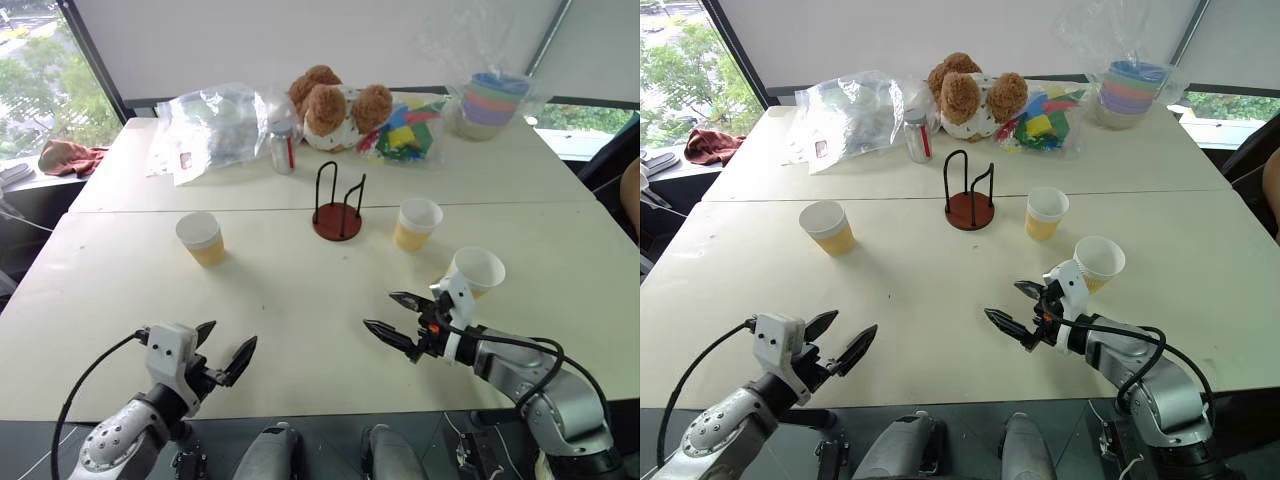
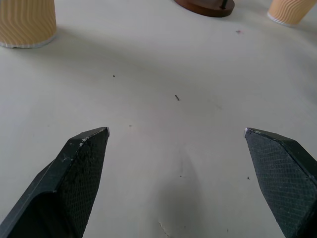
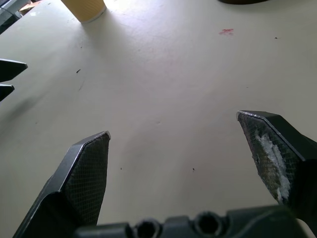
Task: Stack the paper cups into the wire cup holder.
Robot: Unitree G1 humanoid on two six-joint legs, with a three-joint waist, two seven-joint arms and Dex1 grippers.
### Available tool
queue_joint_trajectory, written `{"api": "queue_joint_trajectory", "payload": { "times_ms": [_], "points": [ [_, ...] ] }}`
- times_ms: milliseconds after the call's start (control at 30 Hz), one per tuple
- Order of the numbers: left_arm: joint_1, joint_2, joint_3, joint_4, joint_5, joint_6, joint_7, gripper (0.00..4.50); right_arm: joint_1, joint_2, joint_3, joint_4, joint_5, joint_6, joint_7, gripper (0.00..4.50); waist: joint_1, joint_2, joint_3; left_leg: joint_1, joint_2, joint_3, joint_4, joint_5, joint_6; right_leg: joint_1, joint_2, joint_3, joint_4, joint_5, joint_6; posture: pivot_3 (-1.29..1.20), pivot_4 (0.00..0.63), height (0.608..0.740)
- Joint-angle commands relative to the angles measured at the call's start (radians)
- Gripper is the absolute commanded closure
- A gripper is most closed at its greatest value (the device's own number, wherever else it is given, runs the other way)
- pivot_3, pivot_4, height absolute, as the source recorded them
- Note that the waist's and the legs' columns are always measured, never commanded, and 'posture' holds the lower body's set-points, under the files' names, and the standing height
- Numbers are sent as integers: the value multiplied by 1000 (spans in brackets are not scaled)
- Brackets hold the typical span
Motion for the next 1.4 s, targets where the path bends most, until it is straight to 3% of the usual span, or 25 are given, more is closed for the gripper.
{"api": "queue_joint_trajectory", "payload": {
  "times_ms": [33, 367, 800, 900, 1100, 1233, 1400],
  "points": [
    [-9, 6, 2, -17, 11, -24, -6, 0, -20, 13, -1, 5, -9, -44, 7, 44, 0, 0, 0, 0, 0, 0, 0, 0, 0, 0, 0, 0, 0, 0, 0, 0, 150, 740],
    [-40, 1, 16, 1, 21, -20, 10, 0, -50, 78, -39, 44, -13, -64, -75, 44, 0, 0, 0, 0, 0, 0, 0, 0, 0, 0, 0, 0, 0, 0, 0, 0, 150, 740],
    [-58, -1, 20, -9, 10, -7, 16, 0, -62, 85, -24, 65, -27, -82, -59, 44, 0, 0, 0, 0, 0, 0, -1, 0, 0, 0, 0, 0, 0, 0, 0, 0, 150, 740],
    [-106, 76, 42, 11, 54, -9, -15, 0, -134, 123, -55, 66, 26, -15, -105, 44, -2, 0, 0, 0, 0, 0, -1, 0, 0, -1, 1, 0, 0, 0, 0, 0, 150, 740],
    [-244, 203, 163, 4, -166, 110, -128, 0, -283, 159, -40, 47, 69, 94, -151, 44, -2, 1, 0, 0, 1, 0, -1, 1, -2, -3, 3, 0, 1, 2, -3, 0, 150, 740],
    [-325, 384, 247, -2, -294, 241, -214, 0, -476, 203, 47, 107, 3, 150, -212, 44, -11, 1, 1, -1, 1, 0, -3, 3, -4, -5, 3, 1, 3, 2, -2, 0, 150, 740],
    [-394, 486, 340, 4, -432, 342, -230, 0, -643, 291, 70, 231, -68, 162, -308, 44, -19, 1, 1, 0, 0, 0, -10, 6, -8, -5, 5, 1, 3, 4, 0, 0, 150, 740]
  ]
}}
